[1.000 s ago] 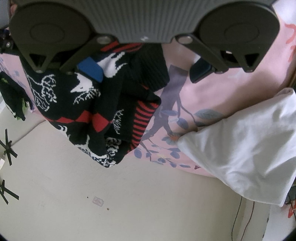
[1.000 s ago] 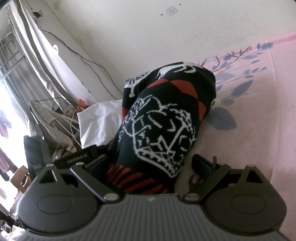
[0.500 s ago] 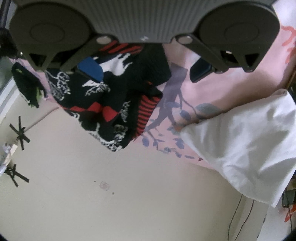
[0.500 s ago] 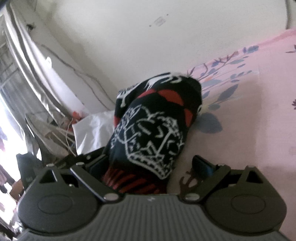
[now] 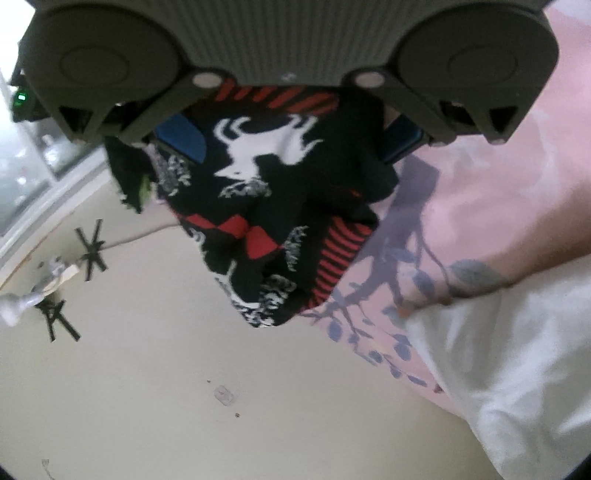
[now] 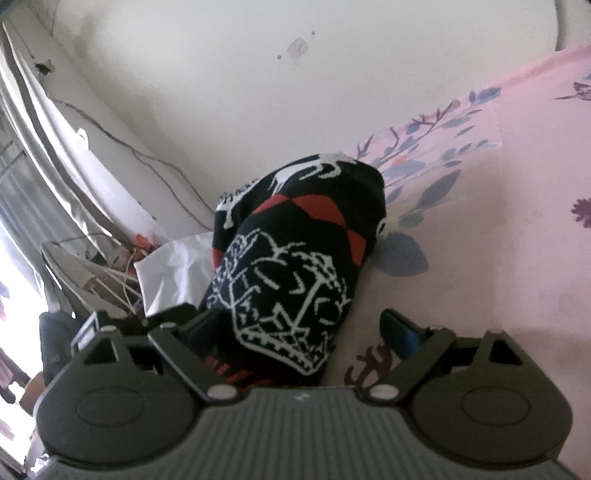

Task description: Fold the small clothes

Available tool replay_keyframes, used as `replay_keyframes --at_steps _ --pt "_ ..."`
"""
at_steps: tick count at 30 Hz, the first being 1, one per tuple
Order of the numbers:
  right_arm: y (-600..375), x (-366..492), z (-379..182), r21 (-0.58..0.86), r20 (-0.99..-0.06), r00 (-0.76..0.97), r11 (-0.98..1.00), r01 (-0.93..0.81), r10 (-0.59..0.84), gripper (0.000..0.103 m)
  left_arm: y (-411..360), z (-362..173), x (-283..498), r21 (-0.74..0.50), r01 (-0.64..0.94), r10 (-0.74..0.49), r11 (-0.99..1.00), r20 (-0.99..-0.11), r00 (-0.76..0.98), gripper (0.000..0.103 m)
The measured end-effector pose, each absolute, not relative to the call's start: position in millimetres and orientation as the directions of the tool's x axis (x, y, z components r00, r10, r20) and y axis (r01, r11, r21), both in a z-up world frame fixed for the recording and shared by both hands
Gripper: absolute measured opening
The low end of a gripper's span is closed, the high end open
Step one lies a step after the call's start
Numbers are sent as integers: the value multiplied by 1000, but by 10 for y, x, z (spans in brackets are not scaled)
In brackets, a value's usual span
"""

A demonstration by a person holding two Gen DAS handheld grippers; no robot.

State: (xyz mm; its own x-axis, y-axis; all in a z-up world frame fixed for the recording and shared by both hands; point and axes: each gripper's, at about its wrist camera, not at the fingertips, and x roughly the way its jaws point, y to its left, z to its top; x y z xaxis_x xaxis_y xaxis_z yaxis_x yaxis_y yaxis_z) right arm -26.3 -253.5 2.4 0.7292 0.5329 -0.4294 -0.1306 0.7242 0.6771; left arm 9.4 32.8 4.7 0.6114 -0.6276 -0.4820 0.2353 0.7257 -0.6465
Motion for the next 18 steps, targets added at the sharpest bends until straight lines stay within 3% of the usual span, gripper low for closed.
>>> replay_keyframes --at_steps 10,15,18 --pt "-2488 139 -30 737 -469 630 667 -107 619 79 290 11 334 -655 267 -679 707 -522 517 103" --pt "-2256 300 1 674 -500 626 723 -153 599 82 232 -16 336 -615 331 -679 716 -502 535 103" --pt "-2133 371 88 613 -531 630 770 -175 566 79 186 -19 305 -600 316 -653 735 -499 570 101"
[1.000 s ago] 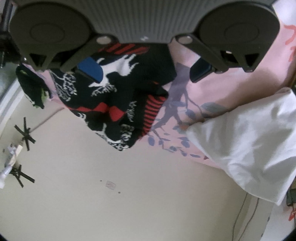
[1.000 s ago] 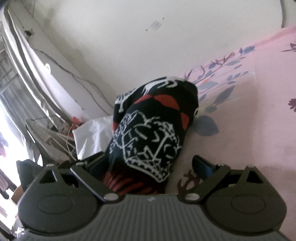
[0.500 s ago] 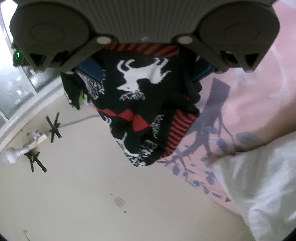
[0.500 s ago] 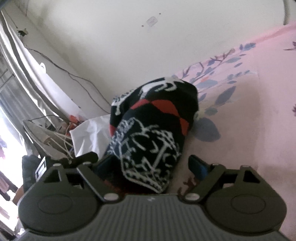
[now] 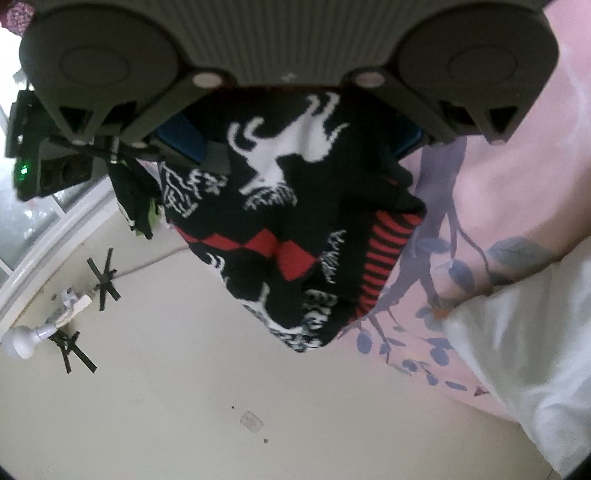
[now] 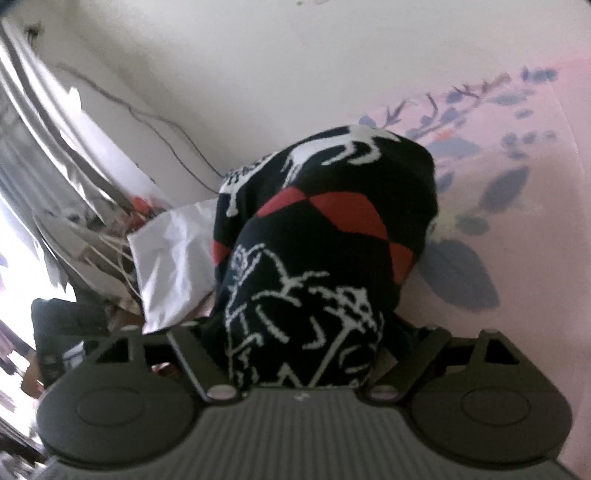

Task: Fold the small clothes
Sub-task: 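Carry the folded shirt with both grippers onto the black cloth stack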

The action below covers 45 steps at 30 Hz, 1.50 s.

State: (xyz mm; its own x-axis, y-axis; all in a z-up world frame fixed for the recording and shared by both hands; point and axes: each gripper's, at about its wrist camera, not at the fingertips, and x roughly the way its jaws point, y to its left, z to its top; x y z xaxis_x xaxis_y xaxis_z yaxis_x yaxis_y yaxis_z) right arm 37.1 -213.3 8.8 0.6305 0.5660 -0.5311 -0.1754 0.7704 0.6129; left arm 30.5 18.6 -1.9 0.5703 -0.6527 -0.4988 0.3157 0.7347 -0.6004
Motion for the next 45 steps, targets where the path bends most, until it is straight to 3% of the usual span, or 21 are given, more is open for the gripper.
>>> replay_keyframes --at_steps 4,5,8,12,16,19,23,26,29,31,35,36,37,38,39,42,45 --pt "-2142 220 242 532 -511 688 818 -218 515 57 90 11 335 -657 278 -676 700 -486 555 96" --pt "-2222 178 258 540 -495 700 813 -216 515 56 19 55 335 -665 288 -688 689 -477 546 93" --pt "-2605 22 315 565 -465 736 805 -181 492 55 -343 220 368 -645 360 -721 674 -470 510 84" --pt "-3349 -250 478 564 -416 820 819 -106 393 55 -1186 487 556 -622 472 -779 625 -459 427 82" --pt "-4091 -426 747 502 -357 899 863 -46 255 55 -2223 857 842 -625 600 -866 498 -396 306 82" --pt "-4635 -452 933 439 -323 936 898 15 142 55 -3106 1140 951 -551 692 -878 466 -384 286 90" --pt "-5406 -512 899 428 -341 940 894 133 23 54 -3874 1126 1125 -521 733 -882 437 -408 236 79" --pt "-5801 -492 694 421 -398 917 883 206 -24 53 -4125 950 1265 -505 707 -848 495 -460 264 80" --pt "-5972 -431 393 463 -452 892 860 213 22 56 -4227 648 1396 -512 651 -799 560 -542 261 83" --pt "-5994 -427 293 477 -448 891 863 167 75 74 -4281 440 1403 -514 626 -769 586 -597 230 100" --pt "-6076 -420 159 517 -456 878 846 127 147 85 -4257 181 1341 -491 617 -732 615 -646 216 103" --pt "-6103 -383 113 549 -466 866 827 121 182 78 -4214 103 1345 -526 597 -745 606 -639 192 100" --pt "-6121 -338 60 601 -469 851 792 109 238 65 -4184 12 1348 -563 571 -756 598 -633 167 94" --pt "-6135 -322 38 638 -459 849 762 109 262 65 -4146 -20 1315 -569 576 -770 587 -612 180 88" --pt "-6105 -314 61 661 -449 846 744 97 288 61 -4125 -22 1277 -583 590 -790 558 -591 164 72" --pt "-5939 -363 258 655 -404 863 755 43 302 60 -3968 86 1182 -651 560 -836 512 -529 149 67" --pt "-5968 -399 473 704 -287 896 708 -42 339 59 -3796 423 1066 -636 606 -863 478 -467 192 67"
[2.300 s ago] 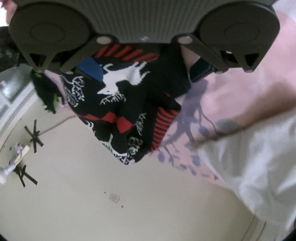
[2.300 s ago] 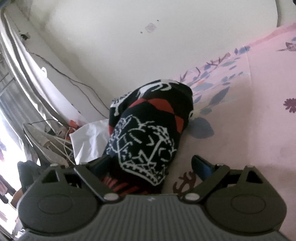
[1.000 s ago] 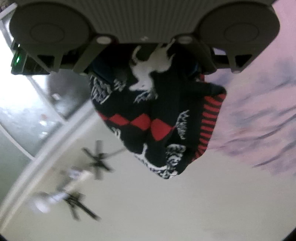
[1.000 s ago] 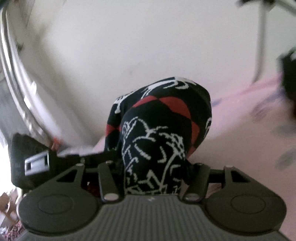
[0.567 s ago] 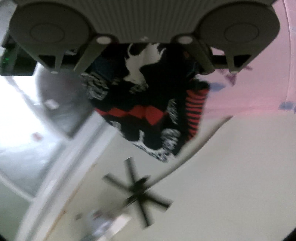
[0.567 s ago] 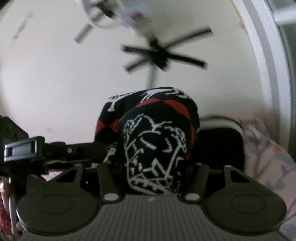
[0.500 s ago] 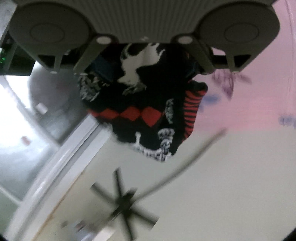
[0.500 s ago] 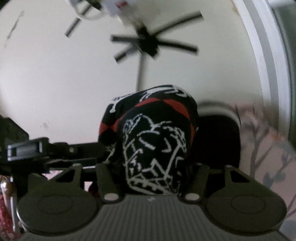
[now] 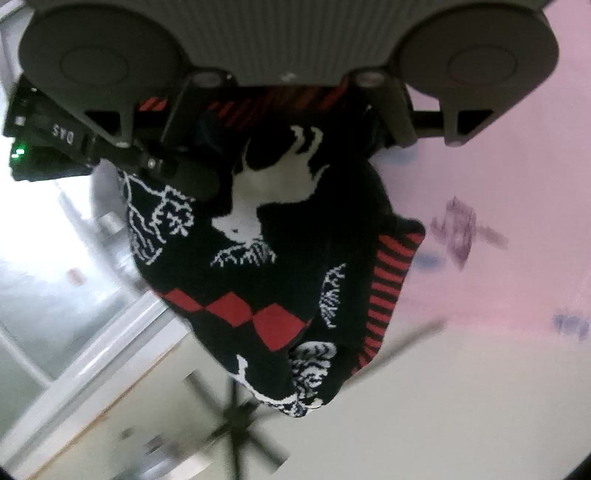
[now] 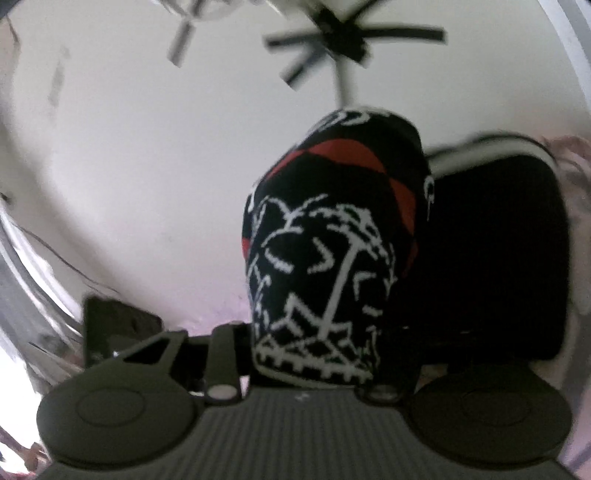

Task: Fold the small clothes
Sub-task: 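Carry the folded shirt with both grippers onto the black cloth stack, then open both grippers and release the shirt on the stack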

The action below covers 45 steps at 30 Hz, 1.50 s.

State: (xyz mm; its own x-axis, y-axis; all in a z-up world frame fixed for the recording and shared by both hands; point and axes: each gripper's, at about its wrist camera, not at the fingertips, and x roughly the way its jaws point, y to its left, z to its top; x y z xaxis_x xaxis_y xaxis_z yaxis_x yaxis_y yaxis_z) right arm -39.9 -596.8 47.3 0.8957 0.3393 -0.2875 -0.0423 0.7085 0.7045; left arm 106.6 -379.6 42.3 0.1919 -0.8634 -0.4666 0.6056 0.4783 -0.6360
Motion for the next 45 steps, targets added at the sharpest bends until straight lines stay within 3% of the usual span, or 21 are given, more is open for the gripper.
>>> replay_keyframes --at_steps 4,8,10,13,14,15,17,20,22,25,28,39,45 --pt "-6086 -370 838 673 -153 941 729 -124 301 59 -3929 1028 1051 -527 701 -864 481 -421 276 67" --pt "-6410 -258 898 671 -69 972 731 -122 225 57 -4264 1294 1122 -401 778 -859 484 -388 335 78" --pt "-6662 -118 673 713 -151 976 701 -1 156 55 -4557 1168 1283 -359 776 -828 518 -437 351 80" --pt "-6875 190 138 644 -469 883 685 341 2 50 -5013 607 1643 -329 709 -703 624 -633 325 74" --pt "-6920 232 -78 636 -506 862 668 386 -16 43 -5094 405 1718 -328 681 -664 655 -680 311 72" --pt "-6946 169 -171 660 -461 887 660 359 -22 37 -5133 305 1752 -342 669 -666 660 -678 311 85" --pt "-6910 168 -124 651 -463 886 671 355 -19 37 -5109 260 1714 -360 666 -690 653 -646 327 87" --pt "-6913 176 -75 649 -470 882 668 365 -25 44 -4969 297 1623 -338 677 -684 653 -647 337 86" --pt "-6838 56 100 638 -459 886 673 374 -56 66 -4898 404 1499 -319 679 -677 661 -644 357 87" --pt "-6516 -274 285 491 -454 863 747 449 -221 74 -4701 494 1226 -256 674 -654 693 -617 438 93" --pt "-6282 -607 282 472 -457 857 752 460 -238 85 -4407 496 1043 -188 655 -605 732 -621 498 94" --pt "-5230 -1536 -40 434 -540 817 764 478 -205 89 -3617 342 137 12 556 -434 831 -611 662 103" --pt "-4792 -1811 -61 383 -537 805 777 500 -253 89 -3199 315 -252 21 530 -418 848 -590 691 103"
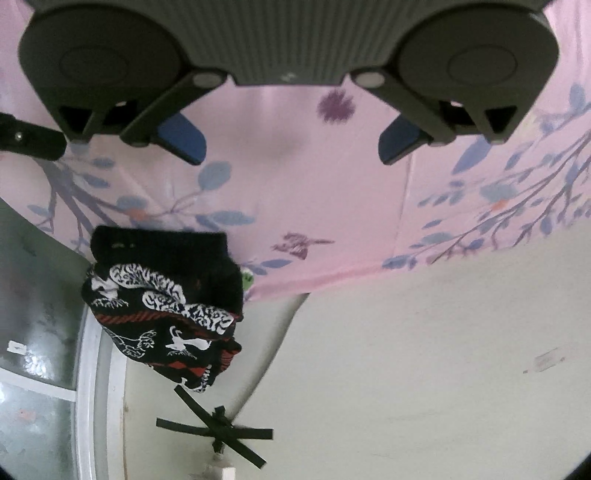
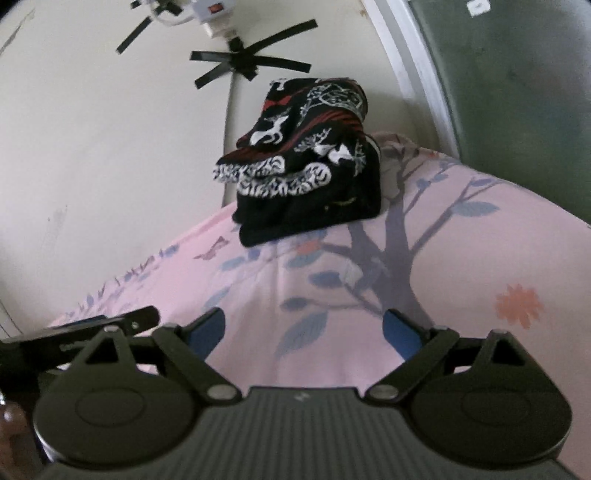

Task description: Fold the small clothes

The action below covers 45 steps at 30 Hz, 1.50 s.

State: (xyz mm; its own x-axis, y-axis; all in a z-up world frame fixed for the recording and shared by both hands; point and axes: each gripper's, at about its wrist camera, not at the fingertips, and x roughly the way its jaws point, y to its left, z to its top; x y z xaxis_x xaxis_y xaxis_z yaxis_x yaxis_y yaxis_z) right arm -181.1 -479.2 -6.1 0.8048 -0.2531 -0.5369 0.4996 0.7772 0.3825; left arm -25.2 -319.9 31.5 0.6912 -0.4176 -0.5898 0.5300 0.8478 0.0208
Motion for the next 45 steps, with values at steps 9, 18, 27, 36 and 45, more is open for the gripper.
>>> replay_keyframes --at_steps 9,18,27,36,45 --pt "-4416 -2011 -80 355 -534 792 772 527 -295 89 -2952 213 -583 42 545 -428 837 -571 701 103" --pt "-4181 -1954 -116 270 -541 771 800 536 -334 89 -2822 220 -672 65 509 -399 858 -541 741 103" --pt "-4185 -2001 -115 284 -521 774 782 554 -359 89 -2781 218 -651 22 493 -404 870 -541 738 103" --pt "-4191 -2016 -114 280 -514 774 780 560 -371 89 -2731 221 -648 -12 480 -412 877 -531 740 103" --pt "-4204 -2011 -114 290 -522 771 774 563 -365 89 -2726 214 -645 -22 477 -413 879 -536 736 103"
